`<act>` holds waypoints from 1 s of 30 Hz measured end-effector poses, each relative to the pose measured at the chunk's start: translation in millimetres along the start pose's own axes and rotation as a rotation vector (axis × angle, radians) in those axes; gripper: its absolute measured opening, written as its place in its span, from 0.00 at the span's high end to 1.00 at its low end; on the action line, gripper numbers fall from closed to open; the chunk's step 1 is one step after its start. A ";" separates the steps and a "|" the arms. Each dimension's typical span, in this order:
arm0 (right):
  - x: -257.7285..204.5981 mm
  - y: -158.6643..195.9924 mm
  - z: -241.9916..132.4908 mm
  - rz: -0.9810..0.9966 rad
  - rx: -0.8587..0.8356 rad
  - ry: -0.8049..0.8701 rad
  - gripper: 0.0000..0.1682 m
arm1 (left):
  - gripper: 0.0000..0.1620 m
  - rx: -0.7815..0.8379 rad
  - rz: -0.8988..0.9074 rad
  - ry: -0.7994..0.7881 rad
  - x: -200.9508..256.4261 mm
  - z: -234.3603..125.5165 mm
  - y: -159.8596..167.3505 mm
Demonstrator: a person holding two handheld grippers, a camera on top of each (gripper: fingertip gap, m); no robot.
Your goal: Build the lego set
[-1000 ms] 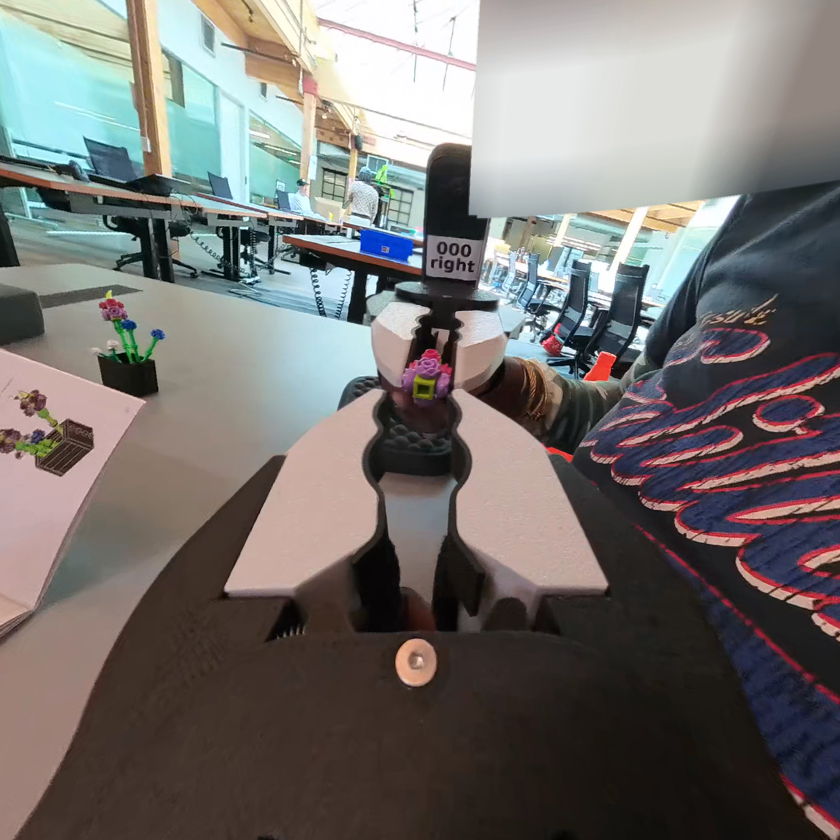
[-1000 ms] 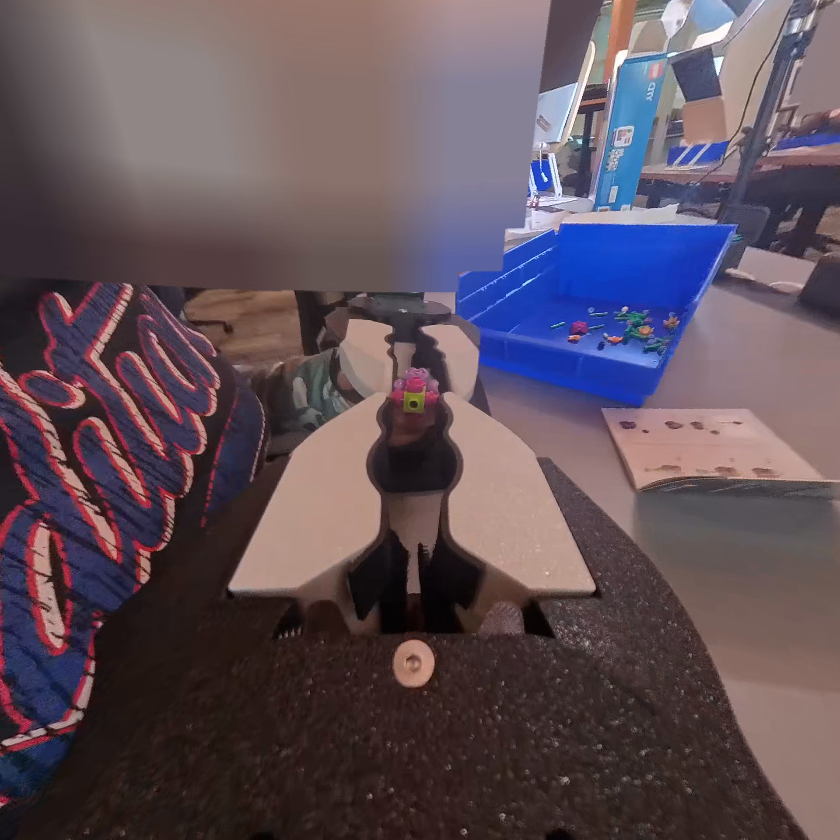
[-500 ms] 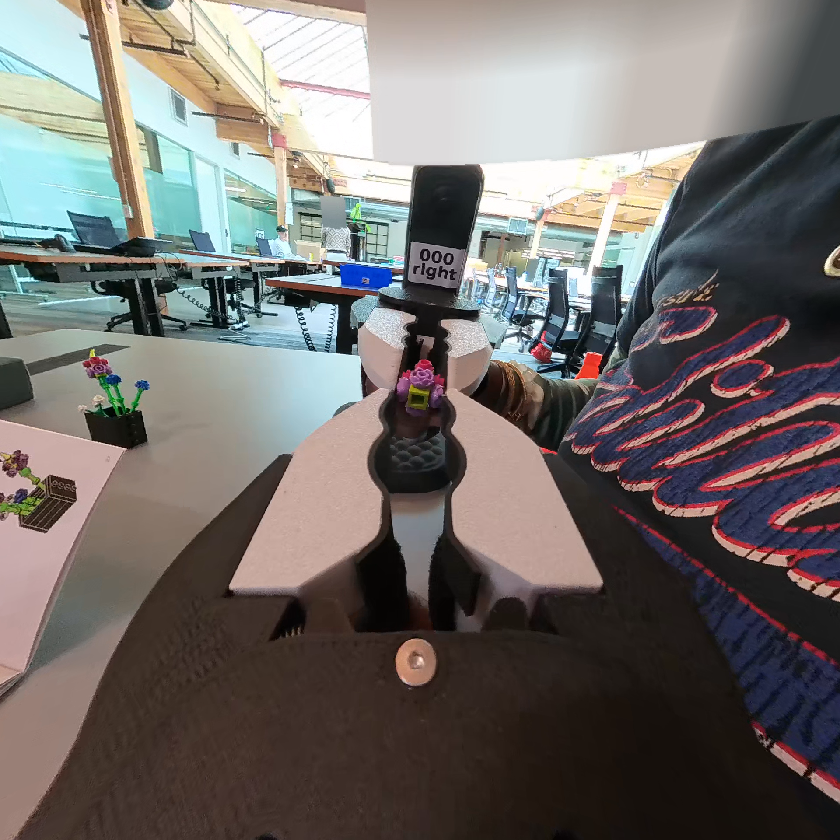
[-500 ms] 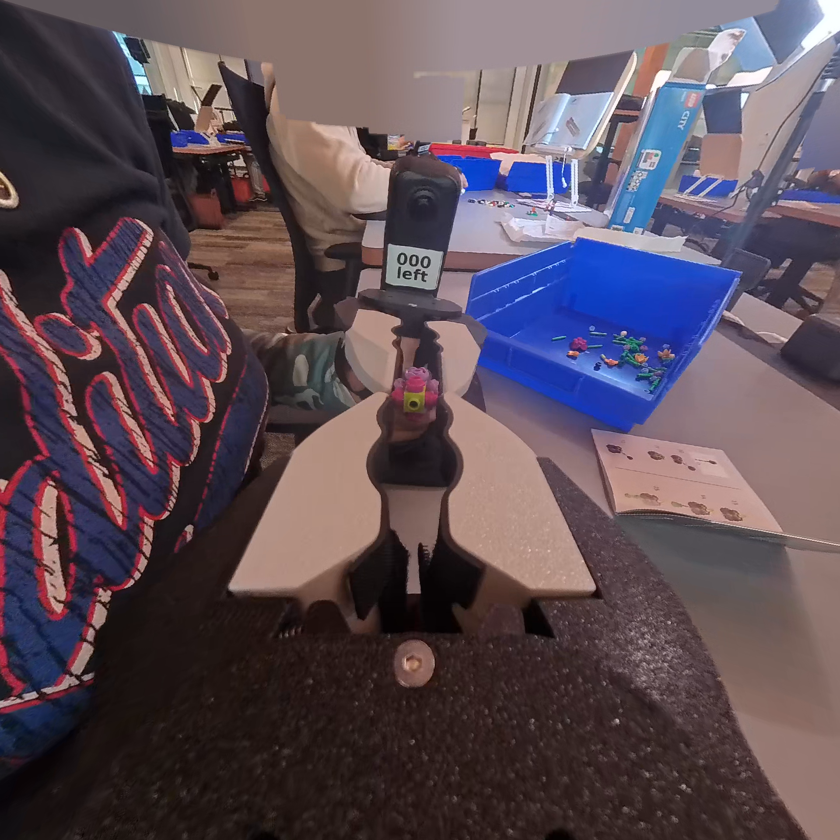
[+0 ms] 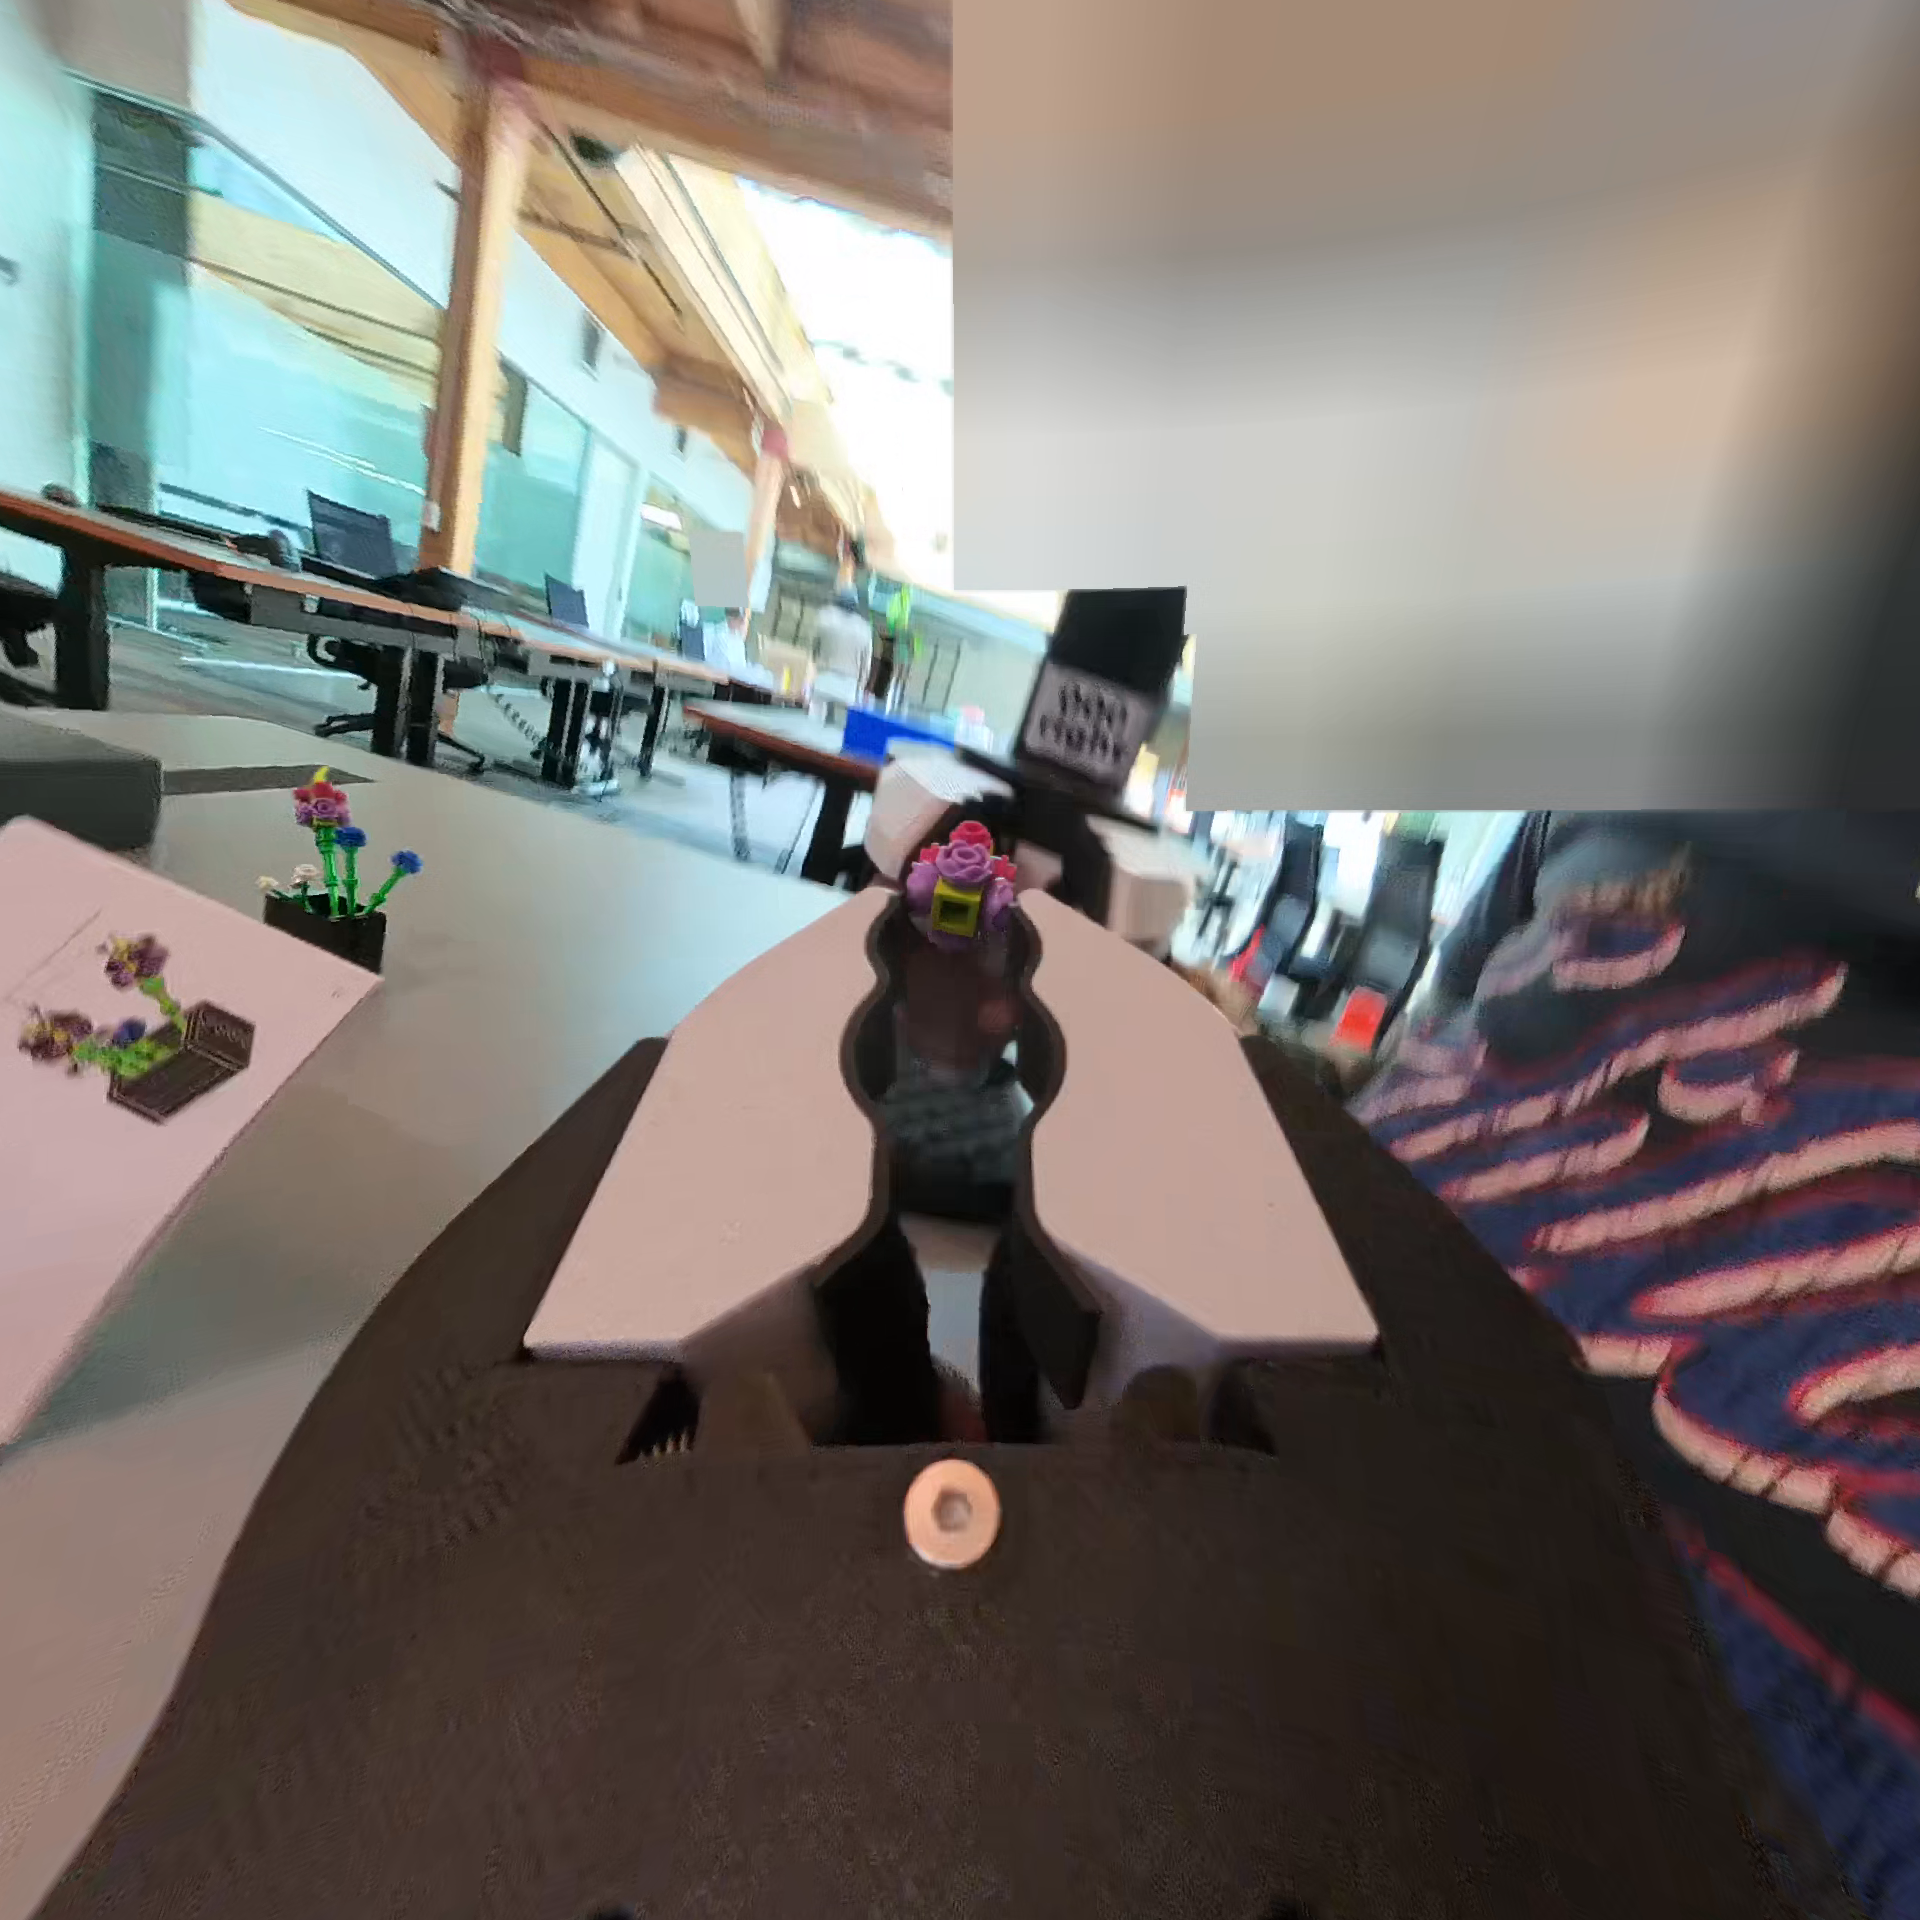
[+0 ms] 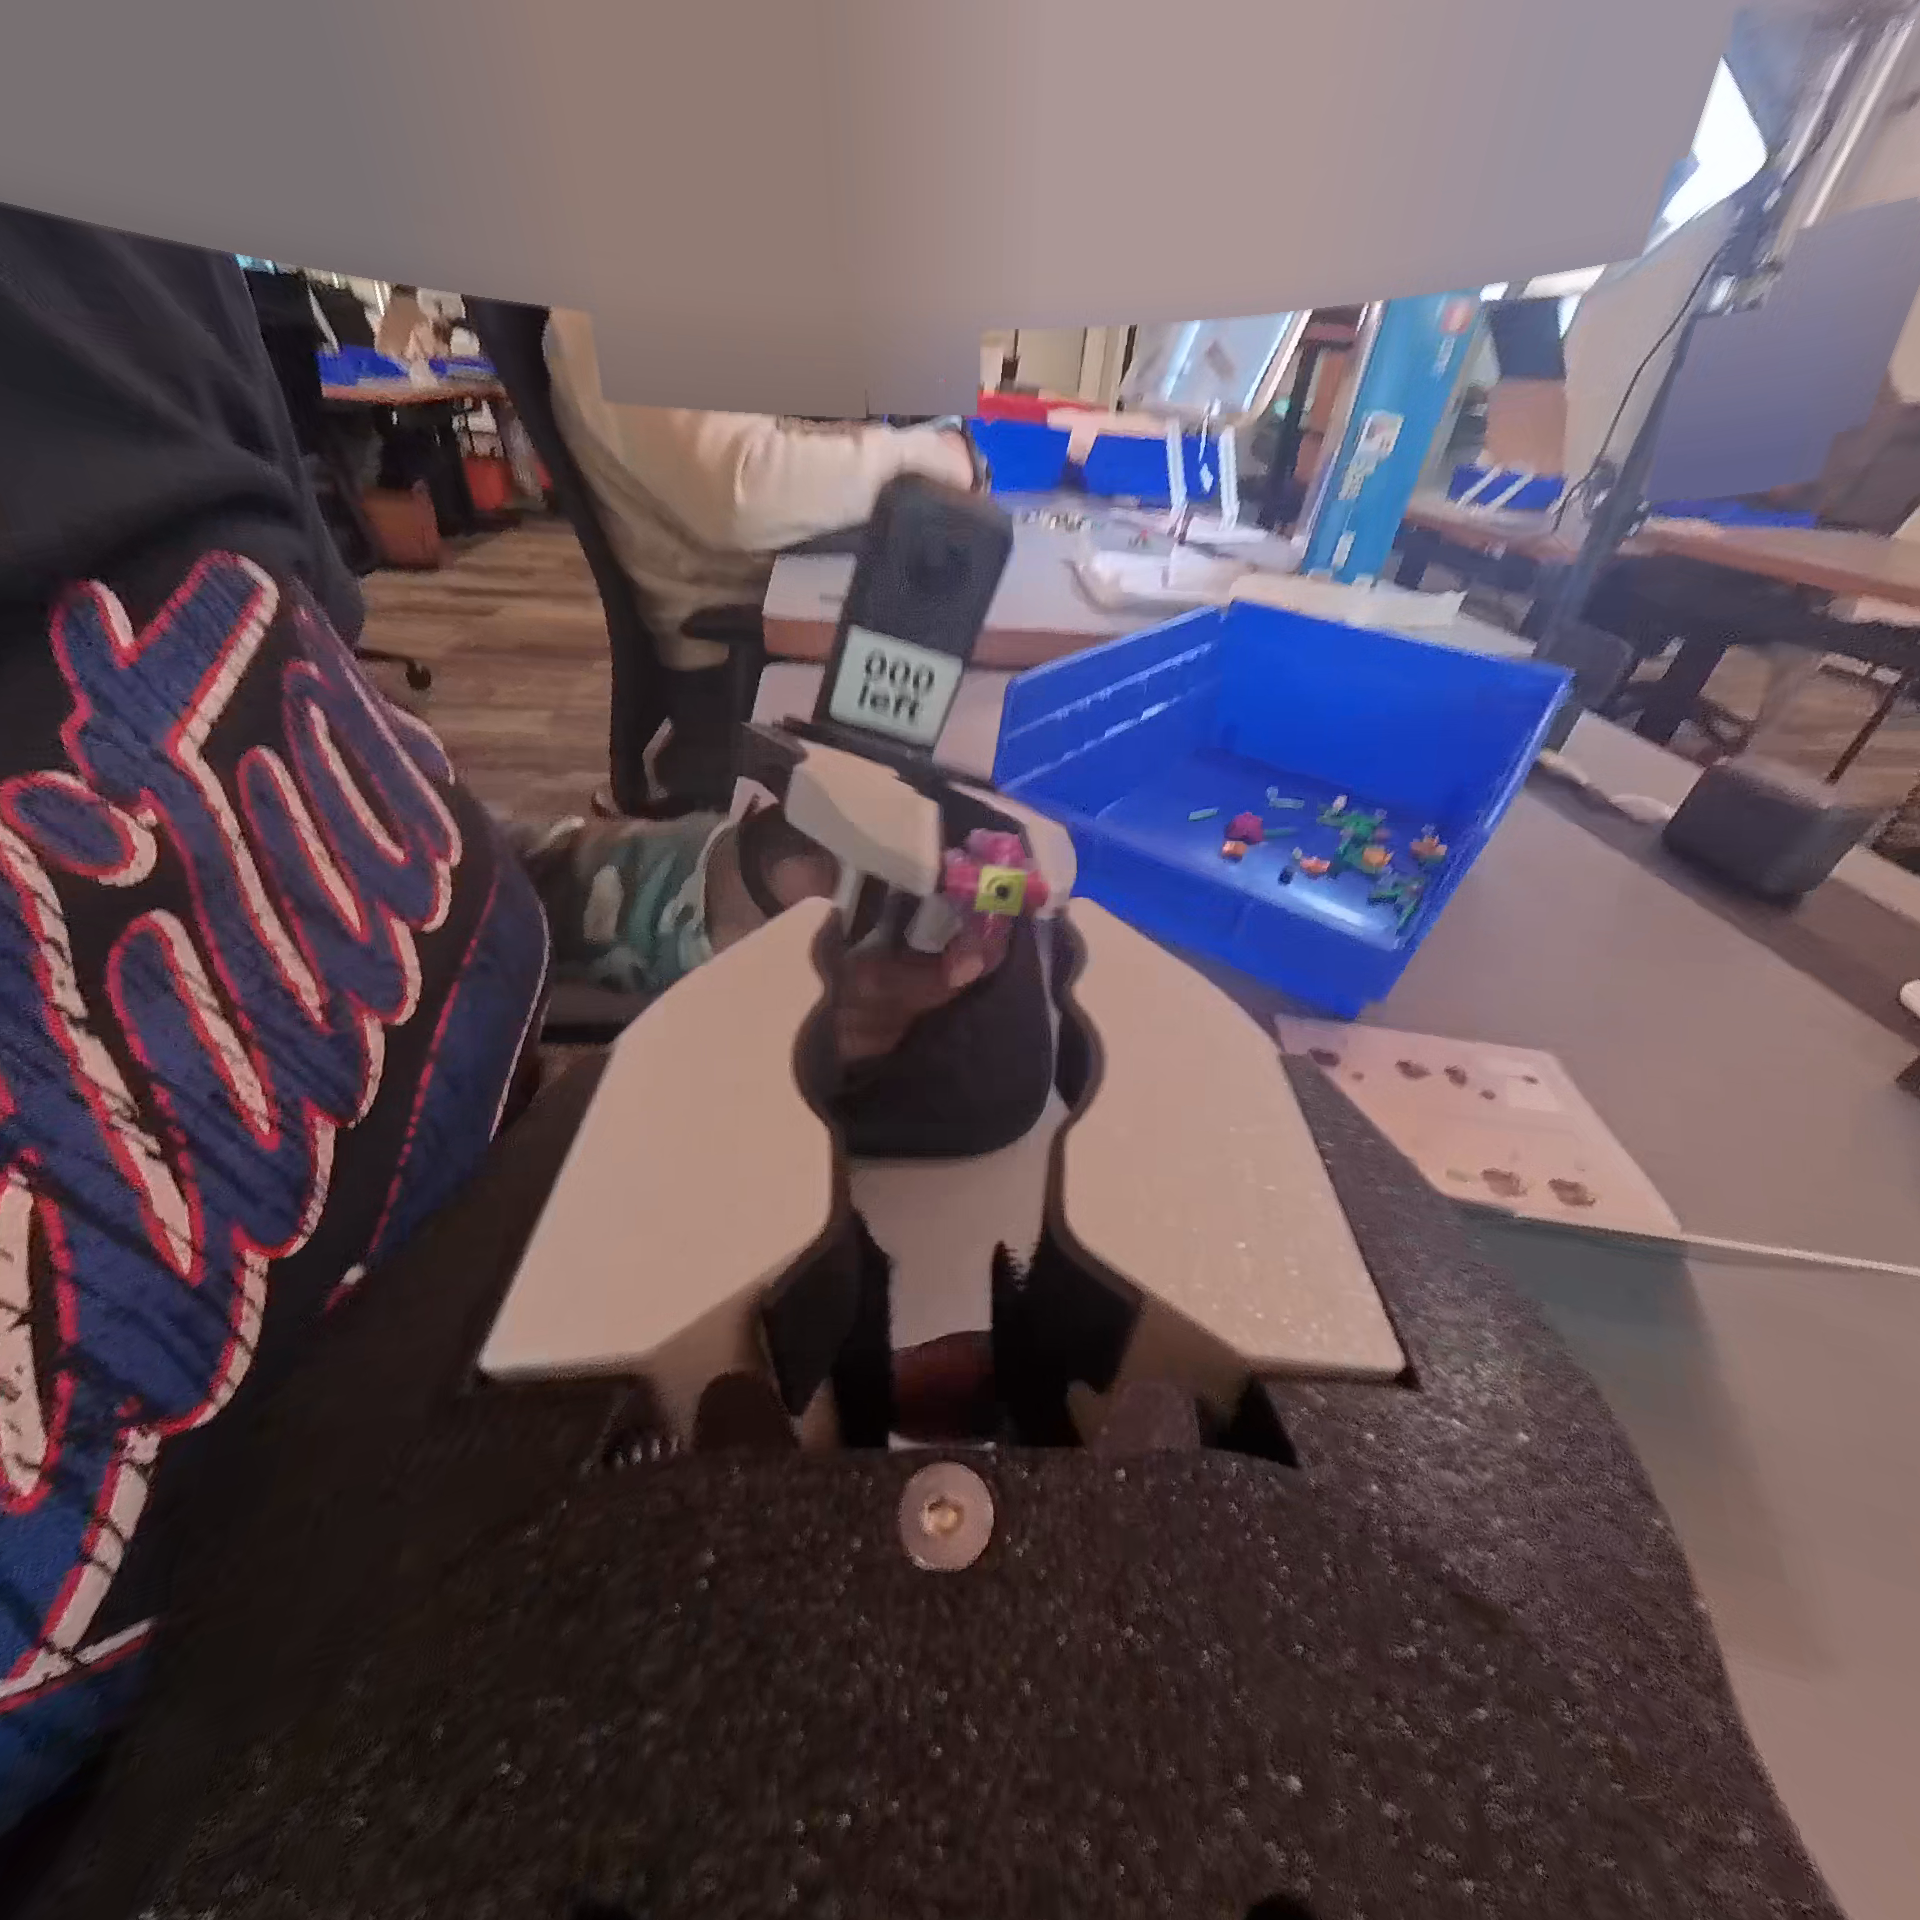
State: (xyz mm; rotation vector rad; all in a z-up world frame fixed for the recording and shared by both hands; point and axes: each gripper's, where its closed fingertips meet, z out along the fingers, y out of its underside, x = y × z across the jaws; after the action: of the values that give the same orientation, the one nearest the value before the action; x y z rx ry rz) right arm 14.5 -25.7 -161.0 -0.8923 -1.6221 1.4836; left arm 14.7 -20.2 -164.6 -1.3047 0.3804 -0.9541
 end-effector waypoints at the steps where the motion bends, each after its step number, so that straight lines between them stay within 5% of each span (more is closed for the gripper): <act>1: 2.6 -6.1 -1.0 -0.011 0.031 0.007 0.75 | 0.89 0.074 -0.097 -0.011 -5.1 -1.7 -8.6; 7: 15.2 -22.5 1.5 -0.105 0.034 0.000 0.81 | 0.89 0.442 -0.758 0.215 -12.1 -16.2 -41.0; 13: 30.1 -35.2 21.1 0.371 0.145 -0.096 0.83 | 0.89 0.510 -0.802 0.205 -17.2 -16.3 -37.9; 23: 25.3 -24.6 33.5 0.368 0.130 -0.086 0.90 | 0.88 0.451 -0.679 0.176 -12.0 -12.2 -34.0; 27: 38.2 -8.7 24.8 0.266 -0.006 -0.006 0.90 | 0.79 0.273 -0.366 -0.106 -34.6 -21.3 -22.3; 30: 58.2 45.0 13.9 0.154 -0.322 0.106 0.90 | 0.77 0.118 -0.024 -0.366 -54.0 -45.6 -25.8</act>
State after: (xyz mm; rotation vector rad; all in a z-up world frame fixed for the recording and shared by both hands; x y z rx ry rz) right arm -25.1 22.5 -202.4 -1.2769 -1.7751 1.2690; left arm -59.3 -7.0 -167.3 -1.3448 0.0253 -0.7257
